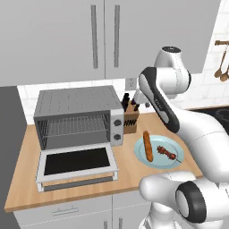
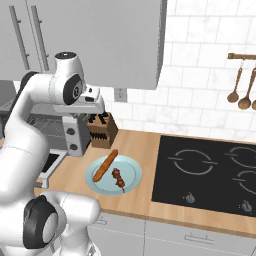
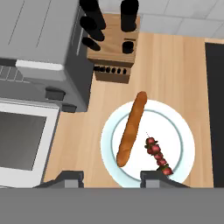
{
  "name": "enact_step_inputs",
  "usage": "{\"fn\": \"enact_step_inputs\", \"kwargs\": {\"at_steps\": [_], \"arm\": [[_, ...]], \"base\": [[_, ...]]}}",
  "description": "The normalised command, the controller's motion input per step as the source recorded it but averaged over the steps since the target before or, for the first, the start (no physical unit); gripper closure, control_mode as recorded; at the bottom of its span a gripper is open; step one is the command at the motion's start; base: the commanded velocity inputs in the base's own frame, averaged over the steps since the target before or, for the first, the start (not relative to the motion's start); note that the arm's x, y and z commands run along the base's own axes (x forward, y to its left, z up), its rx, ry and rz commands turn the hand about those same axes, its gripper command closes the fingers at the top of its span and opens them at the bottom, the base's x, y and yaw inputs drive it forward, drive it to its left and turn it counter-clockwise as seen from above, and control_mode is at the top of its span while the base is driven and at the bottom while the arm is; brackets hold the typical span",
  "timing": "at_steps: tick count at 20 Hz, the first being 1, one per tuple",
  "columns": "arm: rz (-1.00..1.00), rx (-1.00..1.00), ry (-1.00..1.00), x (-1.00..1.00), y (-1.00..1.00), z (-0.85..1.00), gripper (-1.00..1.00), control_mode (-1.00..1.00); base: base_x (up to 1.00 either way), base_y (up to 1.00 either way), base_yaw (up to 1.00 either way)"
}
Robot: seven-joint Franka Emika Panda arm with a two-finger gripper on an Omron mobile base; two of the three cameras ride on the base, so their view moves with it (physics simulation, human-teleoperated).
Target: Pick up the kebab skewer and baguette bread, and place them inside the toaster oven. Close the toaster oven door and start by setting the timer.
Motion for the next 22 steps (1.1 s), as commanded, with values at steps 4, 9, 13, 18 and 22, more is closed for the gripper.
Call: {"fn": "enact_step_inputs", "kwargs": {"at_steps": [4, 9, 13, 18, 22], "arm": [[0.00, -0.01, -0.12, -0.58, 0.02, 0.00, -1.00, -1.00], [0.00, -0.03, -0.14, -0.89, 0.67, -0.11, -1.00, -1.00], [-0.02, -0.01, -0.25, -0.34, 1.00, -0.08, -1.00, -1.00], [-0.14, 0.00, -0.38, 0.02, 1.00, -0.03, -1.00, -1.00], [-0.27, 0.00, -0.26, 0.04, 0.87, -0.17, -1.00, -1.00]], "base": [[0.00, 0.00, 0.00], [0.00, 0.00, 0.00], [0.00, 0.00, 0.00], [0.00, 0.00, 0.00], [0.00, 0.00, 0.00]]}}
